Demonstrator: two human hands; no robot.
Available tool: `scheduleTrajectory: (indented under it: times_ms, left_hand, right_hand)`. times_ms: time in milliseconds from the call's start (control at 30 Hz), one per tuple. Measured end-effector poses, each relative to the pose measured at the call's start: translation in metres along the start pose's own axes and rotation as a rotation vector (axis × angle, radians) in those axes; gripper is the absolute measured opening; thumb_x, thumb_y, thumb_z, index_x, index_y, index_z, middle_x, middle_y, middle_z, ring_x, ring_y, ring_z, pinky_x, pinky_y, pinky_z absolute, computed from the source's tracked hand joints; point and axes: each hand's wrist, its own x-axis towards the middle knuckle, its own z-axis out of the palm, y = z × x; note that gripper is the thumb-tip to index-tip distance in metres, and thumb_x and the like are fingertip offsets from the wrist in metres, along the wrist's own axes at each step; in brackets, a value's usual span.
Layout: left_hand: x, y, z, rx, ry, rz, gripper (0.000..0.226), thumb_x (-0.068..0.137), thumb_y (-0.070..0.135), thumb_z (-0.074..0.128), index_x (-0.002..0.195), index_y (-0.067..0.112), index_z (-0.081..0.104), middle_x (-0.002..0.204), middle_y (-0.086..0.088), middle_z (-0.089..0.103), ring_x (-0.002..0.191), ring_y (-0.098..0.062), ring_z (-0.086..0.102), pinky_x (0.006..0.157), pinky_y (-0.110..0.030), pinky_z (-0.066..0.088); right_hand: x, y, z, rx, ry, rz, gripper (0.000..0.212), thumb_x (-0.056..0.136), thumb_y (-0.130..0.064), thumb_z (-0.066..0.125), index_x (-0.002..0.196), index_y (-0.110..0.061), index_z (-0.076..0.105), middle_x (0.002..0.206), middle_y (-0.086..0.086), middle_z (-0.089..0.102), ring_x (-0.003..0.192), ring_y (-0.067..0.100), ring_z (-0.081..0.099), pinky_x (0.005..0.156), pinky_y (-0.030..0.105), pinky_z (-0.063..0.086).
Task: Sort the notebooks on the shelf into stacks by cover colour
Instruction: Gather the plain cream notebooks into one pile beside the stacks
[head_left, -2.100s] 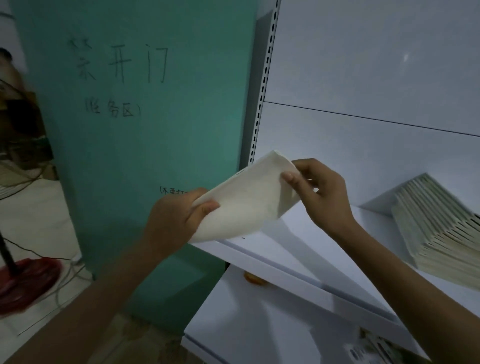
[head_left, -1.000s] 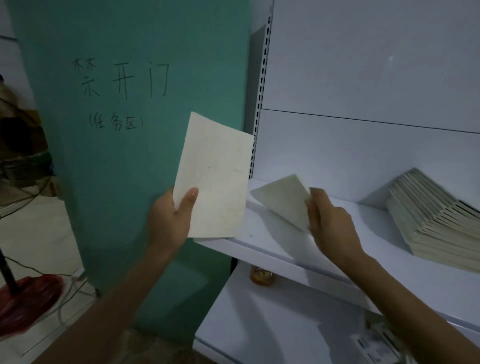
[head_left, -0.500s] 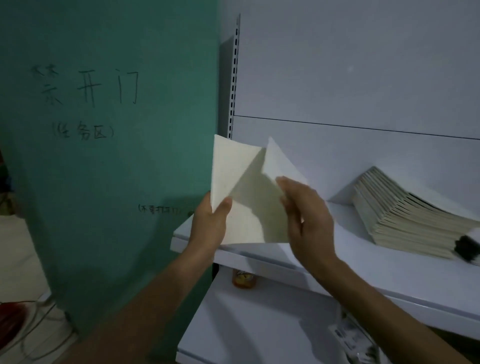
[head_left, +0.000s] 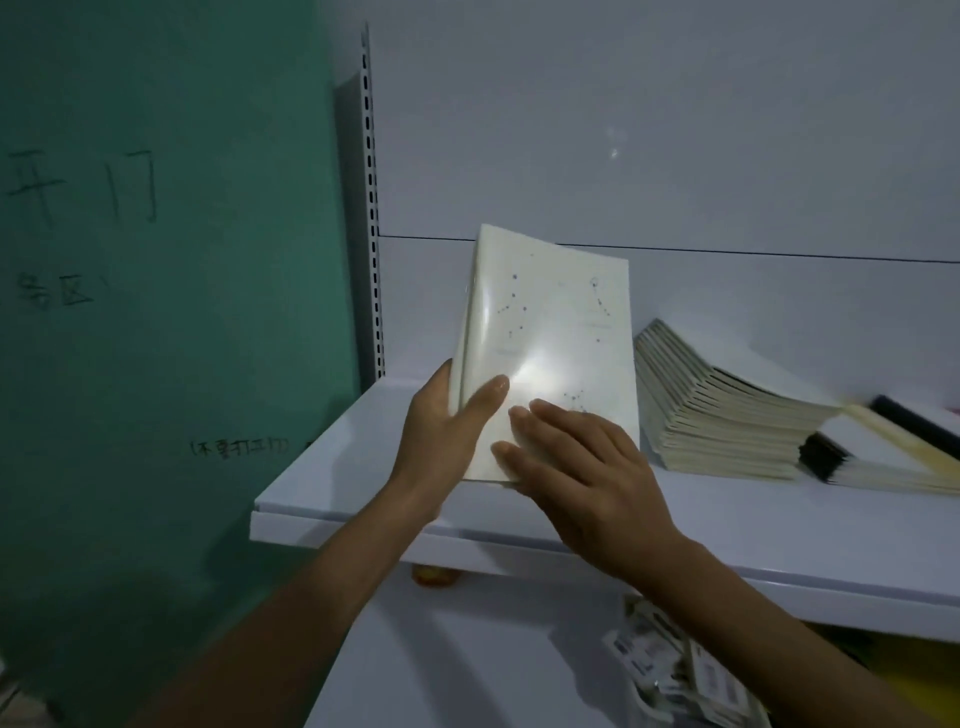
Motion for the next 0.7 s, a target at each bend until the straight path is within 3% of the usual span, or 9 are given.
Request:
scheduleTrajectory:
  times_ms: [67,133,267,333,433,500,600,700]
  left_hand:
    - [0.005,0.001,0.014,0.033,-0.005,0.062,0.017,0.090,0.035,0.058,0.107,0.038,0.054,0.103,0.014,0.064,0.098,-0.008,0.063,0.081,-0.022,0.054]
    - [0.009,0.006,0.030,0.033,-0.037,0.107,0.014,0.091,0.033,0.057,0.102,0.041,0.053,0.104,0.018,0.064,0.097,-0.004,0.063,0.081,-0.021,0.054]
    - [0.014,0.018,0.071,-0.026,-0.111,0.164,0.017,0.090,0.033,0.056,0.105,0.038,0.052,0.106,0.020,0.062,0.097,0.004,0.061,0.078,-0.012,0.052]
    - [0.014,0.023,0.095,-0.036,-0.140,0.175,0.017,0.090,0.034,0.055,0.107,0.036,0.052,0.106,0.017,0.063,0.096,0.002,0.062,0.078,-0.013,0.051]
    - [0.014,0.025,0.131,-0.058,-0.159,0.144,0.015,0.092,0.034,0.054,0.107,0.035,0.054,0.105,0.014,0.064,0.096,-0.004,0.063,0.078,-0.017,0.054]
    - [0.014,0.028,0.156,-0.072,-0.169,0.110,0.010,0.092,0.034,0.053,0.102,0.035,0.055,0.102,0.013,0.066,0.092,-0.003,0.064,0.076,-0.020,0.055]
    - [0.016,0.034,0.195,-0.095,-0.160,0.091,0.008,0.093,0.033,0.054,0.101,0.032,0.058,0.100,0.010,0.068,0.091,-0.004,0.065,0.078,-0.023,0.056]
    - [0.021,0.040,0.231,-0.111,-0.139,0.061,0.014,0.093,0.035,0.056,0.105,0.030,0.060,0.102,0.008,0.069,0.095,-0.007,0.065,0.086,-0.028,0.054]
  right_hand:
    - [-0.005,0.010,-0.012,0.069,-0.040,0.046,0.037,0.096,-0.038,0.050,0.121,-0.014,0.066,0.135,0.009,0.056,0.129,0.025,0.047,0.102,0.041,0.040]
    - [-0.007,0.023,-0.027,0.123,0.031,0.134,0.037,0.096,-0.039,0.049,0.117,-0.014,0.066,0.133,0.010,0.056,0.130,0.024,0.046,0.103,0.041,0.039]
    - [-0.013,0.075,-0.059,0.167,0.287,0.607,0.041,0.092,-0.034,0.055,0.125,-0.010,0.056,0.134,0.008,0.051,0.126,0.019,0.045,0.103,0.035,0.040]
    - [-0.019,0.099,-0.074,0.316,0.338,0.844,0.054,0.088,-0.039,0.061,0.134,-0.016,0.045,0.136,-0.003,0.046,0.119,0.011,0.049,0.093,0.027,0.048]
    - [-0.033,0.123,-0.088,0.469,0.364,1.043,0.066,0.084,-0.036,0.069,0.139,-0.026,0.033,0.136,-0.011,0.045,0.107,0.005,0.056,0.077,0.017,0.050]
    - [-0.044,0.136,-0.099,0.537,0.404,1.152,0.065,0.084,-0.034,0.068,0.138,-0.028,0.033,0.129,-0.013,0.049,0.101,0.004,0.058,0.076,0.018,0.050]
    - [-0.064,0.161,-0.117,0.668,0.351,1.226,0.054,0.081,-0.048,0.065,0.126,-0.026,0.045,0.112,-0.012,0.062,0.091,0.008,0.065,0.075,0.026,0.055]
    - [-0.083,0.186,-0.135,0.736,0.285,1.224,0.053,0.076,-0.052,0.061,0.120,-0.026,0.050,0.103,-0.014,0.064,0.085,0.007,0.067,0.062,0.019,0.053]
